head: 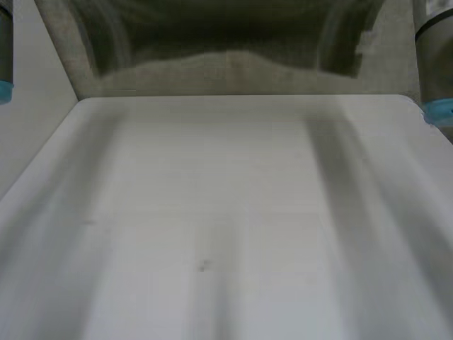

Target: Fold the laundry

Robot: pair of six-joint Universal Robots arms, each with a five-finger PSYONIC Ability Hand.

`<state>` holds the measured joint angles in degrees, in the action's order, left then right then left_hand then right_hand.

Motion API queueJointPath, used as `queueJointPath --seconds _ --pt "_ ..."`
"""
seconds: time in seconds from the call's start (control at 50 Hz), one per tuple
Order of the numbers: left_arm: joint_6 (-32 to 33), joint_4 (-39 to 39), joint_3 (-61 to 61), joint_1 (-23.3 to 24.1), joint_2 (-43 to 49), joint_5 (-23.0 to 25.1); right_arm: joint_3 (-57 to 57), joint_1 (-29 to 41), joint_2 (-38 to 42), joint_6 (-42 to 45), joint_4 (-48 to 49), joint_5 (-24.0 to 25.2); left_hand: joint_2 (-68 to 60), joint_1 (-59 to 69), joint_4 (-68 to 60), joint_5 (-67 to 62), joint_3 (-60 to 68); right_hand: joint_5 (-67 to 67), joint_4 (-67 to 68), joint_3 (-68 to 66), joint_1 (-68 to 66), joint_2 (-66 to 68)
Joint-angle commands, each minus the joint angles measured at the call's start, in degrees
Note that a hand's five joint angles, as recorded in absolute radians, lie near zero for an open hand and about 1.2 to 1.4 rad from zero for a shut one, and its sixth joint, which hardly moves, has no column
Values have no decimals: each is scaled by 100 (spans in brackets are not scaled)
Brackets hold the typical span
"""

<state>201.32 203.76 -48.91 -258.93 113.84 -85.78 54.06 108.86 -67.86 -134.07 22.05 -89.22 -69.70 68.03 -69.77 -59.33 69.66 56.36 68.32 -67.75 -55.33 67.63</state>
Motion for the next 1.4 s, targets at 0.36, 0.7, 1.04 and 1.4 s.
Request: queueJointPath --seconds 0.36,0.7,1.04,1.4 --pt "38 1148 -5373 -448 -81 1063 3505 -163 712 30 -543 1496 -1030 1197 -1023 -1067 1034 1364 1168 -1225 -2467 1237" --pt "2860 -3734 -6896 -1265 -3163 1511 4060 -1165 -1360 1506 -5552 1539 -1030 1197 -1023 -1067 1034 1364 1168 -1225 -2467 1237" --pt "2140 -1867 -5132 -766 -787 1715 2937 -745 297 769 -3656 935 -1030 1197 -1023 -1067 1034 1364 1168 -1225 -2467 1237" --pt "1981 -856 -2940 -35 1316 844 1555 -313 1899 646 -1396 335 -1030 1197 -1023 -1067 1034 1364 1168 -1225 -2467 1237"
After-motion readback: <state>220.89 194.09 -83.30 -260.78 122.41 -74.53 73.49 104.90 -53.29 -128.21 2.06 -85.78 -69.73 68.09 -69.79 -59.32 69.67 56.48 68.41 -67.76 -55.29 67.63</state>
